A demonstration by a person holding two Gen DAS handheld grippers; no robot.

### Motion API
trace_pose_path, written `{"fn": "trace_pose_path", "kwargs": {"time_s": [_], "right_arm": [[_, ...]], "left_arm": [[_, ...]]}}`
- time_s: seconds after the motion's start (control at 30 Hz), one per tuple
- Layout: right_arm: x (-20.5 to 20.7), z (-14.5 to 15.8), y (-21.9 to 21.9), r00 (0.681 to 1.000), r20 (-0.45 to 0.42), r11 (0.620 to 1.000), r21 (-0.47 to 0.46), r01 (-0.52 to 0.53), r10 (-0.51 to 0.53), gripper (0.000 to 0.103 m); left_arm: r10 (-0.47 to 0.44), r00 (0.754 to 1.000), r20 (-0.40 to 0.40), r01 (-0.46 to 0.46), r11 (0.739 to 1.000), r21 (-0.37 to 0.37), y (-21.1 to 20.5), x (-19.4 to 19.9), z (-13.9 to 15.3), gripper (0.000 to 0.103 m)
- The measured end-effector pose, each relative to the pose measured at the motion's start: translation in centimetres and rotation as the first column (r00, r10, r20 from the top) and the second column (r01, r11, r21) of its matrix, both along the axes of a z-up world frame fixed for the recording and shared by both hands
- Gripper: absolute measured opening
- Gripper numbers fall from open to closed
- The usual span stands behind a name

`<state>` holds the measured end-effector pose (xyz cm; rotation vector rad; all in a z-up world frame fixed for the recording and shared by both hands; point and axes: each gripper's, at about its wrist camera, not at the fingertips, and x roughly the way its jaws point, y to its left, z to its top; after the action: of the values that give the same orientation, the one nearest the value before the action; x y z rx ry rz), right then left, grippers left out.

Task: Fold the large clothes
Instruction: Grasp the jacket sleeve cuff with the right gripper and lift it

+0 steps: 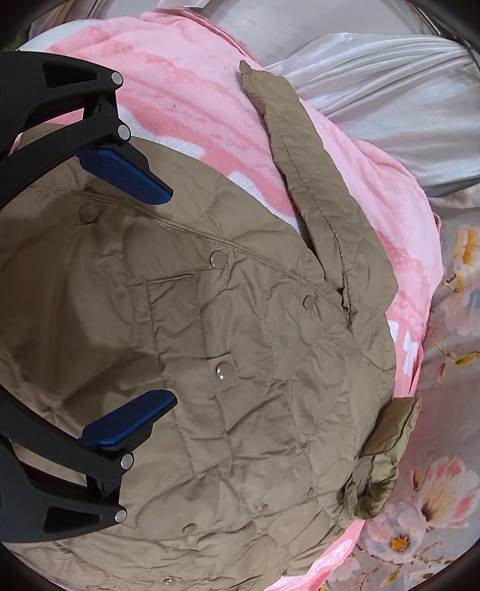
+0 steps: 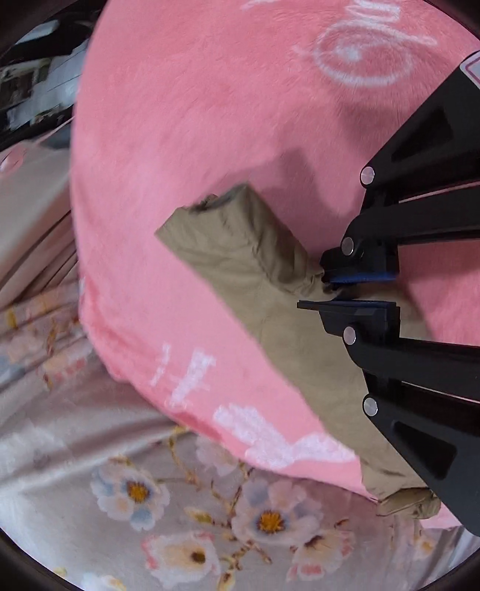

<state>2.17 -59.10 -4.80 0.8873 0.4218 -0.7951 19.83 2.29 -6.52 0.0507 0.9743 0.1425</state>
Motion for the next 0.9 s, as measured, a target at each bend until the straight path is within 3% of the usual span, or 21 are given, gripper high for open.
{"fn": "trace_pose_path", "kwargs": {"time_s": [0.1,0.17,0.27,0.37,0.47,0.63,0.73,0.9], "right_arm": [[3.8,5.2,3.6,0.990,0.036,0.982,-0.139,-0.129,0.135,0.005],[7.3,9.1,7.7,0.955,0.069,0.937,-0.223,-0.268,0.289,0.005],[12.3,12.8,14.9,0.861,0.058,0.826,-0.321,-0.464,0.506,0.005],[16.3,14.1,22.1,0.746,0.023,0.701,-0.362,-0.615,0.666,0.005],[19.6,13.3,29.1,0.617,-0.011,0.574,-0.351,-0.739,0.787,0.005],[22.9,9.5,36.9,0.462,-0.090,0.421,-0.286,-0.861,0.883,0.004],[24.2,6.4,40.2,0.388,-0.130,0.355,-0.220,-0.909,0.912,0.004],[24.3,1.6,44.4,0.293,-0.189,0.272,-0.131,-0.953,0.937,0.004]], "left_arm": [[0.008,1.000,0.000,-0.008,1.000,0.002,0.2,0.3,-0.1,0.098],[0.017,1.000,-0.002,-0.017,1.000,-0.005,0.5,0.5,-0.2,0.098],[0.031,1.000,0.000,-0.031,0.999,-0.008,1.0,0.5,-0.1,0.098],[0.051,0.999,0.003,-0.051,0.999,-0.013,1.9,0.6,0.1,0.098],[0.074,0.997,0.004,-0.074,0.997,-0.010,3.0,0.5,0.2,0.098],[0.119,0.993,0.003,-0.119,0.993,-0.009,5.1,0.5,0.1,0.098],[0.142,0.990,0.001,-0.142,0.990,-0.014,6.4,0.6,0.0,0.098],[0.159,0.987,-0.013,-0.159,0.986,-0.046,7.7,0.7,-0.3,0.098]]}}
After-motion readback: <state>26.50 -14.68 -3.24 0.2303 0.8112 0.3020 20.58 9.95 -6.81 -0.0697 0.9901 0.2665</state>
